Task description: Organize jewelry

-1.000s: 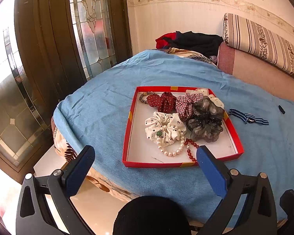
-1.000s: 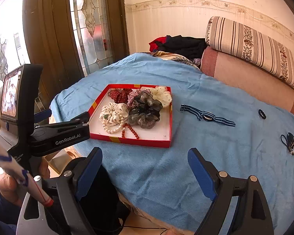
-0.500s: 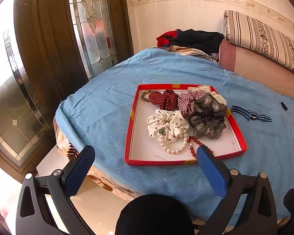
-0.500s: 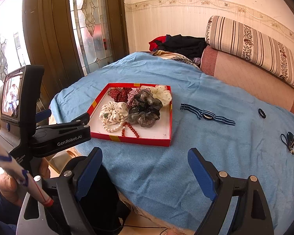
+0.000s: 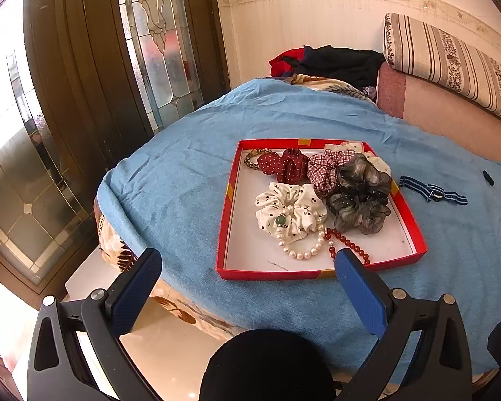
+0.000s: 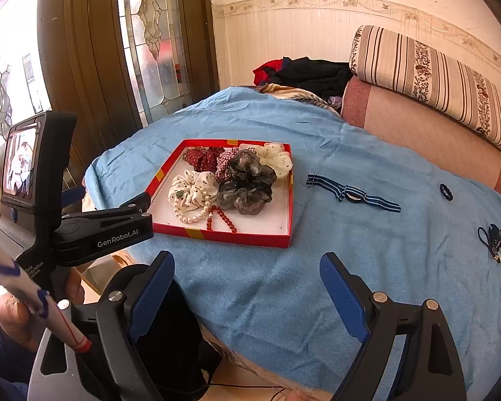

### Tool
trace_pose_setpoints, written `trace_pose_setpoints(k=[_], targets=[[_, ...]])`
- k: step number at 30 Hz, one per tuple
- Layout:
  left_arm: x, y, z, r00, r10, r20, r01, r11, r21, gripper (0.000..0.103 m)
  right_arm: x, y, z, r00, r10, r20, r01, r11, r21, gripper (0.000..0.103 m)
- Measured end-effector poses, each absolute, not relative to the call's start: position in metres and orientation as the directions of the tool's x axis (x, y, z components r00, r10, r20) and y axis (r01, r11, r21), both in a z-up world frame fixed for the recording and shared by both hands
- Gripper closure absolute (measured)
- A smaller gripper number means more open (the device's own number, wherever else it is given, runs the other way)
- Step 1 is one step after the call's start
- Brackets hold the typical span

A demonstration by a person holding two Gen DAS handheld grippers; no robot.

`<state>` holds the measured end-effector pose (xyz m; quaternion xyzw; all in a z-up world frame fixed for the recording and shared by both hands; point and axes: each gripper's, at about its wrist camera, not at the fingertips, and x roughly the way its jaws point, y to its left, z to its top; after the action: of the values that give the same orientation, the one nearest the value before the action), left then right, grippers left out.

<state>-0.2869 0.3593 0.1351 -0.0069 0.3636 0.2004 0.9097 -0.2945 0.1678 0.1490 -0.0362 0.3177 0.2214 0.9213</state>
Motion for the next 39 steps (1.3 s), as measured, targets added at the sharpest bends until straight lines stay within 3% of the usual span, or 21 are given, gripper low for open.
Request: trace_pose_setpoints(k=[39], targets=[[-0.284, 0.371, 0.135, 0.622, 0.366, -0.692, -0.390, 0.911, 0.131, 0.000, -0.293, 0.166, 0.144, 0.691, 0.382, -0.614, -0.416, 0.905, 0.095, 0.011]])
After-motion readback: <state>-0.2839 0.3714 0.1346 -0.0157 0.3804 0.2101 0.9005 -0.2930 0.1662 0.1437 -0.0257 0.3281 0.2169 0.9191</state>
